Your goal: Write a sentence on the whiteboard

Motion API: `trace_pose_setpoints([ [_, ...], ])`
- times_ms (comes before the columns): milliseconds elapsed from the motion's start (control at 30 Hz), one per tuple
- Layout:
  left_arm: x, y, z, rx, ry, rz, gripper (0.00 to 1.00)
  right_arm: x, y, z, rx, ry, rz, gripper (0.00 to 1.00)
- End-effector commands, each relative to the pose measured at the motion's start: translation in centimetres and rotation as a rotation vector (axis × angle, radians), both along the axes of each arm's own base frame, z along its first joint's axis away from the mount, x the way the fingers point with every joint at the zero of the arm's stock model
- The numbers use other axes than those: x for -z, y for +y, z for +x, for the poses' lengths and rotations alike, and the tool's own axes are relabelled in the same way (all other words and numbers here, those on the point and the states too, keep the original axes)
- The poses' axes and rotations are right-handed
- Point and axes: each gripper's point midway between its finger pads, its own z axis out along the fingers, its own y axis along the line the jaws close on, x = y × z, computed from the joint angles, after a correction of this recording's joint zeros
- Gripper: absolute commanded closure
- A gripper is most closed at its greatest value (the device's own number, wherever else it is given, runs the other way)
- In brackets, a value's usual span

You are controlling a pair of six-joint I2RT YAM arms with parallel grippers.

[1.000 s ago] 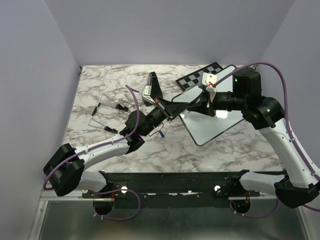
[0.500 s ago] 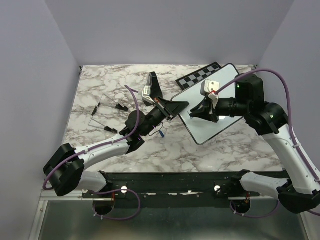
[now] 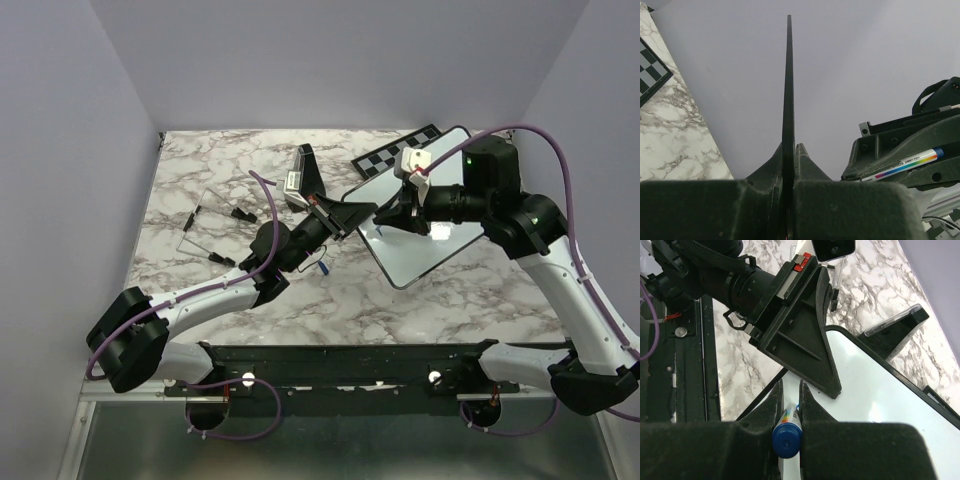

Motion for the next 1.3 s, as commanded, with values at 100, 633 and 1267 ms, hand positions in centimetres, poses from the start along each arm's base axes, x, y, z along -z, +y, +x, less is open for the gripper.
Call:
trace_pose_setpoints([
  [100, -6.6, 2.0, -1.7, 0.014, -0.108, -0.205, 1.0, -0.4, 0.0, 2.0, 0.089, -0.021, -0.003, 0.99],
  [633, -6.5, 2.5, -1.6, 0.003, -0.11, -0.21, 1.0, -0.3, -1.1, 3.0, 0.18, -0.034, -0.025, 0.99],
  [1267, -6.7, 2.7, -1.2, -0.007, -0.114, -0.215, 1.0, 1.9, -0.3, -0.1, 0.044, 0.072, -0.035, 0.99],
])
